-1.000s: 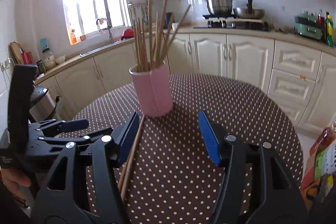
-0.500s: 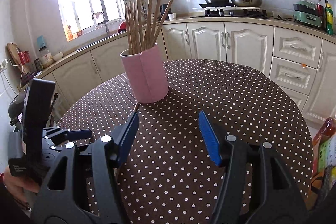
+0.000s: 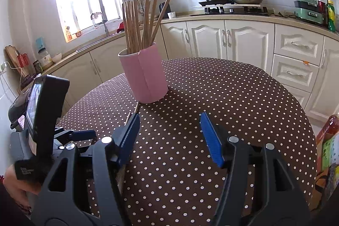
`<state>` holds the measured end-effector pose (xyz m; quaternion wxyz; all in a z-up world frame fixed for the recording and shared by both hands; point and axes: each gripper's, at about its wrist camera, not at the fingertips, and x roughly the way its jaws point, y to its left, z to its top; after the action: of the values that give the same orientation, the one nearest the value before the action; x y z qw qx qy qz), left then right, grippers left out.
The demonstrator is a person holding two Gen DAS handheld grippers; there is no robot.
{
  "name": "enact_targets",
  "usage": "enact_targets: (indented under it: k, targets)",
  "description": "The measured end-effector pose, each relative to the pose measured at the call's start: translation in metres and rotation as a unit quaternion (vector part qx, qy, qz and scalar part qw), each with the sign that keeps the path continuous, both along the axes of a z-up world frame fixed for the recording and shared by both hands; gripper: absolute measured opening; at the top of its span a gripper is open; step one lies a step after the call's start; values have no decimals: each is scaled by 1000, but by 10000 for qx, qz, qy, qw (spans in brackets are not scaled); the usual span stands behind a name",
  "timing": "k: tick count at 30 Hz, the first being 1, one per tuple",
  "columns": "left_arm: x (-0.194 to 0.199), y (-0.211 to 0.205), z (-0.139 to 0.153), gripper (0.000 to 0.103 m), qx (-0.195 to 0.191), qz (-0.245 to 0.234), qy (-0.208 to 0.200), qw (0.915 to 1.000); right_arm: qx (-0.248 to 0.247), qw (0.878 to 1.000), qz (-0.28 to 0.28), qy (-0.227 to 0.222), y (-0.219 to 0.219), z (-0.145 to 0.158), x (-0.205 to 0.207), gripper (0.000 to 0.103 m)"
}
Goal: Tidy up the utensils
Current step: 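Close the left tool on a chopstick while the right tool grasps the last chopstick, then raise the left tool's chopstick upright over the pink cup while the right tool carries its chopstick there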
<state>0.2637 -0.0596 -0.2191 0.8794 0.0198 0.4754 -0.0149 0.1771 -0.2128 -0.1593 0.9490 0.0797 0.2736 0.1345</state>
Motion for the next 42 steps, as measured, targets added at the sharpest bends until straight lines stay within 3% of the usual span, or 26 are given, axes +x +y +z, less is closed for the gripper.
enact_targets:
  k: [3, 5, 10, 17, 27, 29, 31, 35, 38, 40, 42]
  targets:
    - [0, 2, 2, 63, 11, -97, -48, 9999, -4, 10000, 6, -9, 0, 0, 0, 60]
    - [1, 13, 4, 42, -47, 12, -77, 10000, -8, 10000, 11, 15, 0, -1, 1, 60]
    - [4, 36, 7, 12, -200, 130, -34, 9997, -85, 9999, 42, 98, 3, -3, 4, 60]
    - [10, 65, 9, 6, -616, 87, 104, 9980, -306, 9986, 238, 349, 19, -7, 14, 60]
    - [6, 85, 14, 6, -601, 62, 48, 9982, -756, 9875, 820, 1114, 69, -24, 53, 59]
    - [7, 84, 15, 6, -580, 27, 30, 9983, -729, 9842, 936, 1317, 79, -28, 65, 54]
    - [9, 86, 16, 6, -571, -7, 20, 9984, -804, 9803, 1031, 1478, 88, -31, 74, 32]
    - [12, 83, 14, 6, -594, -33, 26, 9982, -1014, 9715, 1184, 1786, 104, -36, 90, 28]
    - [13, 81, 14, 6, -598, -64, 18, 9982, -1161, 9672, 1207, 1910, 111, -36, 98, 20]
    - [14, 80, 13, 6, -572, -65, -1, 9983, -1228, 9656, 1210, 1948, 112, -36, 101, 8]
    - [14, 79, 13, 6, -565, -71, -1, 9984, -1186, 9647, 1227, 2004, 112, -36, 104, 8]
